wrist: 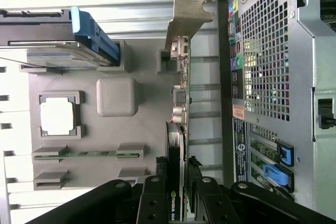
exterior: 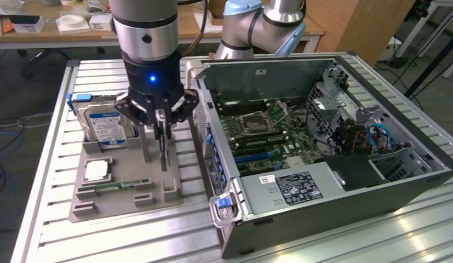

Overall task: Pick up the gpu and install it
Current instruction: 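Pick up the gpu and move the gpu toward the slot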

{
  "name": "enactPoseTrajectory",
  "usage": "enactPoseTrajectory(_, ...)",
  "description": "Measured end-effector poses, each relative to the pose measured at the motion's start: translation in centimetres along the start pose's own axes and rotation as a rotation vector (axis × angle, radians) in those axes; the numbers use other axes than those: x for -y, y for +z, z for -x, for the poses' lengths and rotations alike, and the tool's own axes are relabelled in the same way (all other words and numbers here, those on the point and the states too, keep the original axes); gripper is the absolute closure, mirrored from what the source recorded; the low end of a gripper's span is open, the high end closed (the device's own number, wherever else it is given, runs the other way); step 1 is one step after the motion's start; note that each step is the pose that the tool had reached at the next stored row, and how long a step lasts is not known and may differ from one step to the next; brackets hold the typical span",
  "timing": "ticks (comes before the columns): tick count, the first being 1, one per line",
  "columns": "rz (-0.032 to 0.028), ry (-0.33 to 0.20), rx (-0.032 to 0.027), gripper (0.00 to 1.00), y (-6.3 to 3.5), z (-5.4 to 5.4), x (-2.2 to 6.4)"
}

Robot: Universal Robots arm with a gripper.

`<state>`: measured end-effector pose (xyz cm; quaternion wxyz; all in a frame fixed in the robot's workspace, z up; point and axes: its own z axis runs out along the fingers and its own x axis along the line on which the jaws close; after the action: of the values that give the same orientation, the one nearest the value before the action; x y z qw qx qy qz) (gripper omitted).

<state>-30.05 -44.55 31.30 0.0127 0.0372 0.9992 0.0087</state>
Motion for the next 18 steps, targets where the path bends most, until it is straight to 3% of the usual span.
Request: enactPoseTrajectory(18, 0.0, 0.0, -0.0001, 0.74, -1.3, 0.0, -0.03)
